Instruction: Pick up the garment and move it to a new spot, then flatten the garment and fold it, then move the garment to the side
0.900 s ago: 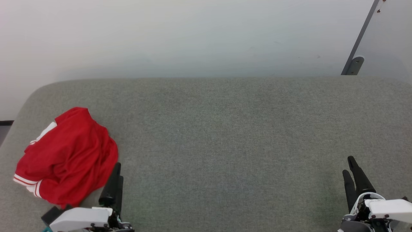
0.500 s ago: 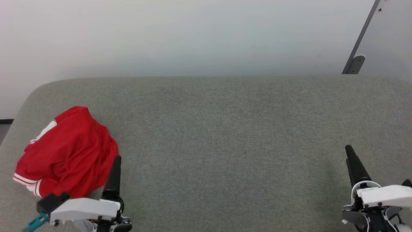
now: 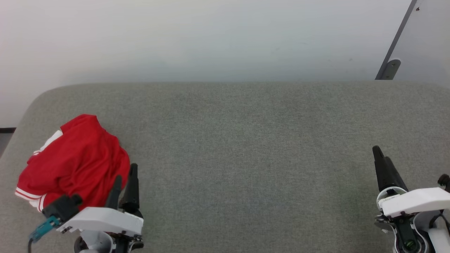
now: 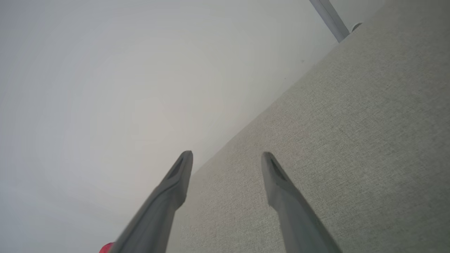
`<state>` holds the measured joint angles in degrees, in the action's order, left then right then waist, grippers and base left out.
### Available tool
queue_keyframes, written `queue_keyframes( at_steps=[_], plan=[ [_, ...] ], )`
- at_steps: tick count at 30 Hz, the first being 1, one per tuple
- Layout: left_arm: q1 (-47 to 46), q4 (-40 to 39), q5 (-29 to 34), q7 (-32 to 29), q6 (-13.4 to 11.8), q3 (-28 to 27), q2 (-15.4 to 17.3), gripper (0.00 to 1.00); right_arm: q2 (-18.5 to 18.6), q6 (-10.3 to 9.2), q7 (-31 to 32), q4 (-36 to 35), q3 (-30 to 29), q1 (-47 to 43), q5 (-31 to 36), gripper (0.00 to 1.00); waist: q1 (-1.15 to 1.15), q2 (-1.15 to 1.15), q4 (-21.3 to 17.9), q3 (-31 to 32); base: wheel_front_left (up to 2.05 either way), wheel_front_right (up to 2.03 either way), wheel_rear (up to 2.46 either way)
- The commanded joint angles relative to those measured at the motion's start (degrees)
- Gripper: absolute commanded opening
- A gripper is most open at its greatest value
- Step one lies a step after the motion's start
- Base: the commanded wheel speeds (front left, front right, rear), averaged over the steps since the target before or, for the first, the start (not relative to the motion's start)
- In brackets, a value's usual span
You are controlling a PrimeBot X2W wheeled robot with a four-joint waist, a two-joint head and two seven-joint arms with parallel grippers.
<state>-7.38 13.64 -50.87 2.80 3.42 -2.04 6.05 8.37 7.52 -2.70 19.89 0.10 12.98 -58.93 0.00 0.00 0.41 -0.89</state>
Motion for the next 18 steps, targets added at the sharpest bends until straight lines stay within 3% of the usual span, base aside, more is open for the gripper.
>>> queue_keyframes(
  at_steps=[1, 18],
  plan=[
    [-1.7, -1.1, 2.8, 0.6, -0.6, 0.7, 0.7, 1.0, 0.8, -0.02, -0.7, -0.6, 0.3, 2.1, 2.8, 1.0, 0.0, 0.0, 0.0, 0.0, 0.0, 0.0, 0.0],
    [-2.7, -2.0, 15.7, 3.8, -4.8, 4.9, 3.5, 1.0, 1.8, -0.03, -3.9, 0.8, 1.8, 5.0, 20.1, 1.0, 0.0, 0.0, 0.1, -0.4, 0.0, 0.0, 0.0]
  ],
)
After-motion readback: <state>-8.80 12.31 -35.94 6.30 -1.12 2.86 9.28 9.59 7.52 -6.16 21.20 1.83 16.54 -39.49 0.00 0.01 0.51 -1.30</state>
